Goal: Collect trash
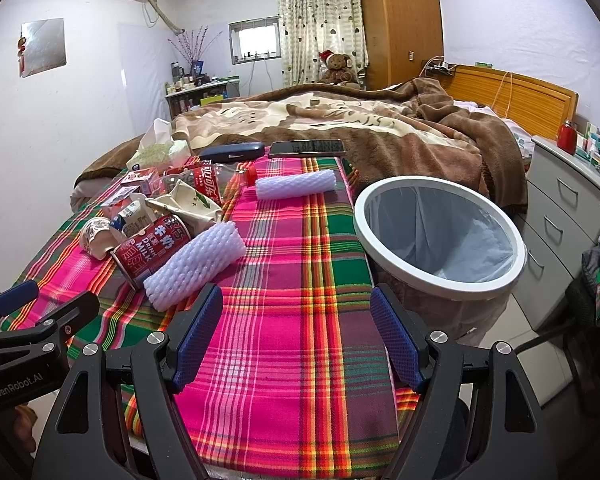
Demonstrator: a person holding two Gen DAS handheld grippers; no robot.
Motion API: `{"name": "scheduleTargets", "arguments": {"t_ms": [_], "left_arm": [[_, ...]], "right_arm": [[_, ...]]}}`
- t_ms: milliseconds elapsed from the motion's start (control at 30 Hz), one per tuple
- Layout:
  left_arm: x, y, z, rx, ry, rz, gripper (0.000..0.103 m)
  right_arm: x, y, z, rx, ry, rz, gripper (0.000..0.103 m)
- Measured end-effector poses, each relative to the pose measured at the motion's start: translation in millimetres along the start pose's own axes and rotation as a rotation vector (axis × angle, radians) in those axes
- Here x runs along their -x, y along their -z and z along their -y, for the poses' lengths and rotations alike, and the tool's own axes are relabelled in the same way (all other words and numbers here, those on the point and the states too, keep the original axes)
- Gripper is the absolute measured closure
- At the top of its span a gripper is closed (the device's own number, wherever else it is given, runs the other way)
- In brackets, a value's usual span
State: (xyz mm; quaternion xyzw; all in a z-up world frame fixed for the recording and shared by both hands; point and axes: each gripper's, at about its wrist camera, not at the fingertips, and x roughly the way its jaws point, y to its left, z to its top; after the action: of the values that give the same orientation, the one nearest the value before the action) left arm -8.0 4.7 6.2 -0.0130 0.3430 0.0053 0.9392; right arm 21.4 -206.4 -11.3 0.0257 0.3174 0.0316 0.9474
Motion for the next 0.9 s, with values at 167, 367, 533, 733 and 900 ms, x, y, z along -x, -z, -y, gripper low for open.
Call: {"name": "scheduleTargets", "arguments": {"t_ms": [167, 367, 533, 733, 900], "left_arm": [[0.5, -0.2, 0.3, 0.0, -0.001, -0.001, 0.0], [0.2, 0.0, -0.2, 0.0, -0.002, -0.001, 0.0], [-0.5, 0.3, -0.8, 0.001, -0.002, 0.0, 0.0], [-2.1, 0.2, -2.1, 0.002, -0.004, -0.001, 0.0], [-10.7, -4.6, -10.5, 0.011, 0.012, -0.009, 0.0]], "right_arm": [[-0.1, -0.2, 0.2, 0.0, 0.0, 0.0, 0.025], [0.1, -0.2, 0.7, -0.001, 0.002, 0.001, 0.025], [0.5, -0.4, 1.0, -0.001, 0.002, 0.0, 0.025], [-0.2, 0.2, 1.4, 0.0, 0.001, 0.0, 0.025], [-14.3, -1.9, 4.9, -0.032, -0.01, -0.023, 0.025]]}}
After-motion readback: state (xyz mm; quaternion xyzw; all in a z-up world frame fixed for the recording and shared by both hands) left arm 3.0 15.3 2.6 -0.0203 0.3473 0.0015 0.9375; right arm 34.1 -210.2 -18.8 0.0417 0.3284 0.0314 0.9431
